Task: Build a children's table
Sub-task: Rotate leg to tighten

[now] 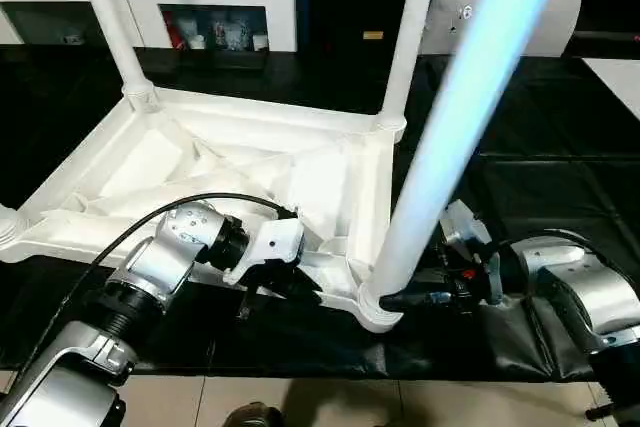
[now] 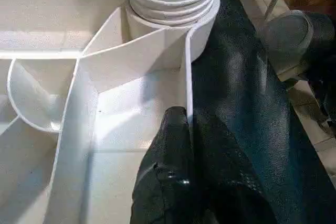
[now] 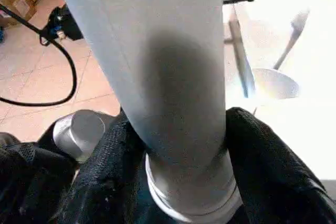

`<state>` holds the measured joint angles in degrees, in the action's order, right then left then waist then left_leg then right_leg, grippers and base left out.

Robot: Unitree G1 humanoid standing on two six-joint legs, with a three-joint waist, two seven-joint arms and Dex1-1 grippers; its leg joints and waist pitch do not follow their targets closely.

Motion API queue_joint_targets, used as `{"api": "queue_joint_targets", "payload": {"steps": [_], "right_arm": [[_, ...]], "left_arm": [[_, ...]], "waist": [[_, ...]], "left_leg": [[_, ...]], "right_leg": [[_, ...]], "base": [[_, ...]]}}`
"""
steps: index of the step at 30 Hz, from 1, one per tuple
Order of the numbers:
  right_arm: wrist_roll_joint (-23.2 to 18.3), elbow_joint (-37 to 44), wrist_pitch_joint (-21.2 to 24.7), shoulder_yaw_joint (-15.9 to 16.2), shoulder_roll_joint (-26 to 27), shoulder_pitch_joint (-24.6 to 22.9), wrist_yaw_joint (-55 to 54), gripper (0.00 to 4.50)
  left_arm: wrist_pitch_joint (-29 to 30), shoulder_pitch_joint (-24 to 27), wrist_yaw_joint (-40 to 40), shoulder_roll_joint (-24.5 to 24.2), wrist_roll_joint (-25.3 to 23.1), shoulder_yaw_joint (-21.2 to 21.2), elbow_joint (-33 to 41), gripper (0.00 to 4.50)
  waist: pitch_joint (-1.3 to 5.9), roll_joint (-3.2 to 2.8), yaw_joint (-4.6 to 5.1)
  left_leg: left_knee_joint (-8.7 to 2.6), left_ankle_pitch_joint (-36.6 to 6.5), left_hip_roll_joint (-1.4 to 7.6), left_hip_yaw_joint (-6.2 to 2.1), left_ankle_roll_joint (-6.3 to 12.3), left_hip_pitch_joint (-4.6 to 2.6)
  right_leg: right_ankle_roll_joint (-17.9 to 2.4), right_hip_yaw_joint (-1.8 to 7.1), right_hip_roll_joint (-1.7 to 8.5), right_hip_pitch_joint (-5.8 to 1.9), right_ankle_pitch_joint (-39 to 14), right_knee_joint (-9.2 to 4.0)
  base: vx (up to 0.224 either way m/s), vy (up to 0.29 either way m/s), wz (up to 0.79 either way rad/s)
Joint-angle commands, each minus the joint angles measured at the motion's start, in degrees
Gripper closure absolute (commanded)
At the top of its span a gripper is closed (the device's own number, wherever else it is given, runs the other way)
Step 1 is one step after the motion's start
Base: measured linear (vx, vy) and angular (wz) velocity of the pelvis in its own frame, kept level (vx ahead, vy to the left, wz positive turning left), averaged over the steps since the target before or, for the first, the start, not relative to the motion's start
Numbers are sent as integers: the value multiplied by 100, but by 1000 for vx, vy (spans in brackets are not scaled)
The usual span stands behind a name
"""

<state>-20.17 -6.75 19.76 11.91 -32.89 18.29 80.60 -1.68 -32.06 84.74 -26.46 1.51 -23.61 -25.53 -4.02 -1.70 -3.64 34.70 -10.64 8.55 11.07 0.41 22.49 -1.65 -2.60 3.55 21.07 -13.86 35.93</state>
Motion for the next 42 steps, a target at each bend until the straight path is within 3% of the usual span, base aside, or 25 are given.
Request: {"api": "queue_joint_targets", "payload": {"steps": [1,6,9,11,12,14,16,18,21,22,23,25,26,29,33,35,38,39,42], "right_arm": [[-55,117,78,132,-82,54,208,242],[-136,260,182,159,6,-3,144,248],[-18,450,355,162,299,-101,-508,249],[166,496,387,147,518,-131,-1040,250],[239,497,423,125,642,-122,-1299,250],[346,486,603,67,903,-93,-1824,251],[556,304,1022,-200,1691,98,-3214,254],[740,127,1163,-304,2035,243,-3869,255],[938,-146,1267,-482,2492,432,-4774,256],[1041,-274,1249,-495,2652,520,-5061,256],[1041,-336,1209,-528,2720,551,-5159,256],[1049,-383,1185,-576,2807,576,-5282,256],[911,-392,1122,-740,2909,579,-5323,201],[891,-292,1164,-836,2952,542,-5303,181],[945,-149,1099,-822,2785,426,-5164,141],[953,-21,963,-795,2466,271,-4878,119],[750,139,1006,-874,2122,122,-4429,93],[569,318,913,-895,1654,-25,-3731,93],[461,442,812,-876,1222,-118,-3081,65]], "left_arm": [[-108,-56,149,-45,30,-57,147,450],[-110,-59,60,-18,70,-18,114,450],[107,-101,-528,285,96,216,51,450],[368,-123,-820,418,111,308,81,450],[508,-146,-940,488,123,341,96,450],[770,-170,-1119,621,167,388,152,450],[1162,-316,-1745,1034,124,461,132,450],[1296,-437,-2125,1247,40,506,34,450],[1465,-633,-2822,1569,-95,663,-198,450],[1535,-730,-3135,1704,-175,733,-301,450],[1550,-769,-3229,1745,-203,747,-341,450],[1588,-803,-3330,1790,-239,765,-364,450],[1546,-824,-3397,1793,-318,759,-376,450],[1539,-794,-3349,1754,-364,748,-345,450],[1454,-676,-3105,1568,-387,695,-252,450],[1257,-550,-2829,1313,-407,612,-221,450],[992,-448,-2509,1084,-388,543,-206,450],[837,-343,-2105,882,-305,492,-116,450],[735,-250,-1669,724,-189,440,-22,450]], "waist": [[420,52,21],[424,44,17],[412,38,26],[390,51,72],[374,17,76],[361,30,156],[350,32,252],[360,34,372],[366,31,429],[399,30,457],[399,30,457],[410,30,438],[424,46,423],[436,19,402],[418,16,398],[416,-8,386],[416,7,372],[420,3,332],[413,2,280]], "left_leg": [[-378,-613,548,-209,503,-158],[-374,-583,551,-209,527,-162],[-380,-582,551,-206,516,-155],[-398,-819,534,-220,330,-170],[-400,-890,529,-229,279,-173],[-443,-1035,523,-243,100,-176],[-453,-1041,506,-248,47,-148],[-440,-1113,480,-248,-53,-171],[-410,-943,468,-228,28,-150],[-388,-718,454,-227,115,-141],[-388,-718,454,-227,115,-141],[-366,-439,449,-217,293,-121],[-351,-267,454,-210,489,-101],[-340,-139,475,-218,669,-97],[-353,-301,495,-217,642,-111],[-358,-368,502,-219,586,-113],[-352,-385,509,-216,624,-107],[-347,-425,508,-213,632,-115],[-347,-471,516,-207,643,-112]], "right_leg": [[-1538,277,578,-190,78,-372],[-1547,272,574,-187,136,-363],[-1546,281,575,-172,111,-366],[-1520,281,585,-163,-334,-411],[-1487,287,597,-161,-492,-432],[-1430,296,568,-160,-779,-451],[-1440,301,554,-166,-757,-431],[-1435,310,553,-139,-861,-461],[-1438,332,556,-154,-649,-477],[-1479,323,541,-176,-291,-450],[-1479,323,541,-176,-291,-450],[-1503,325,541,-193,168,-423],[-1519,320,542,-208,555,-385],[-1537,298,541,-204,835,-348],[-1564,290,544,-193,648,-367],[-1534,298,546,-197,579,-365],[-1529,304,558,-213,697,-362],[-1518,296,548,-214,695,-364],[-1518,294,556,-215,680,-361]], "base": [[0,0,0],[0,0,0],[0,0,0],[0,0,0],[0,0,0],[0,0,0],[0,0,0],[0,0,0],[0,0,0],[0,0,0],[0,0,0],[0,0,0],[0,0,0],[0,0,0],[0,0,0],[0,0,0],[0,0,0],[0,0,0],[0,0,0]]}}
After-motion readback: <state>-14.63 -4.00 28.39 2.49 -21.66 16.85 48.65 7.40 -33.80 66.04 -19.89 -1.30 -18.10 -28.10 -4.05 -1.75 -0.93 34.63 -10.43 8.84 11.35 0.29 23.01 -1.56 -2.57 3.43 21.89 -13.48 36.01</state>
